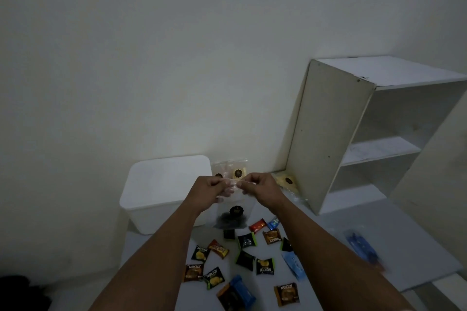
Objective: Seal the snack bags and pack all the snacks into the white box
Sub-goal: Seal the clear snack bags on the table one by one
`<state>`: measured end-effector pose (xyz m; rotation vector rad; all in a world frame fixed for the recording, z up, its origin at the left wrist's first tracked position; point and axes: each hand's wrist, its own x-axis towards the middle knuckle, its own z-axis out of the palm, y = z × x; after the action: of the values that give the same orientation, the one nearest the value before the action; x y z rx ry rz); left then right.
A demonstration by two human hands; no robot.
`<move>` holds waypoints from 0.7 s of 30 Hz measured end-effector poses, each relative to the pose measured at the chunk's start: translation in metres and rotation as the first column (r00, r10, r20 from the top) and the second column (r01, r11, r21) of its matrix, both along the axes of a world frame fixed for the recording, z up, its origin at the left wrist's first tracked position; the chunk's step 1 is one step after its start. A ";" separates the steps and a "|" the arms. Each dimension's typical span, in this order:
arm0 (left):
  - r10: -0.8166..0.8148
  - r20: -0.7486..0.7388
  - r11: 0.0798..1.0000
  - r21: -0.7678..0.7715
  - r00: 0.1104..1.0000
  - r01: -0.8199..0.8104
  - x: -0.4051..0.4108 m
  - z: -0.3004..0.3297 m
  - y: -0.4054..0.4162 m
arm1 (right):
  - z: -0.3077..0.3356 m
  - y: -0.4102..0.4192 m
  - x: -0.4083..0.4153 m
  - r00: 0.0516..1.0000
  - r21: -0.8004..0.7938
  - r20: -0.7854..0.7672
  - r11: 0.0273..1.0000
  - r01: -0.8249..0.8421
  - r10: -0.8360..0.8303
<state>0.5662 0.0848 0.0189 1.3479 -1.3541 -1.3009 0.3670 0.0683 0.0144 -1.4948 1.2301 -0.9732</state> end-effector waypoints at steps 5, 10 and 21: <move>0.042 -0.048 0.999 0.033 0.998 -0.041 -0.015 -0.009 -0.010 | -0.006 -0.009 -0.021 1.000 0.109 0.028 0.994 0.000 -0.003; 0.051 -0.089 0.994 0.104 0.995 -0.042 -0.036 -0.021 -0.029 | -0.021 -0.026 -0.066 0.997 0.174 0.058 0.984 0.034 -0.045; 0.133 -0.140 0.965 0.243 0.981 -0.096 -0.117 -0.069 -0.121 | -0.065 -0.091 -0.141 0.979 0.404 0.161 0.913 0.050 -0.125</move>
<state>0.4492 -0.0366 -0.0497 1.4272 -1.0252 -1.4887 0.2258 -0.0230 -0.0502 -1.0149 1.2785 -0.8359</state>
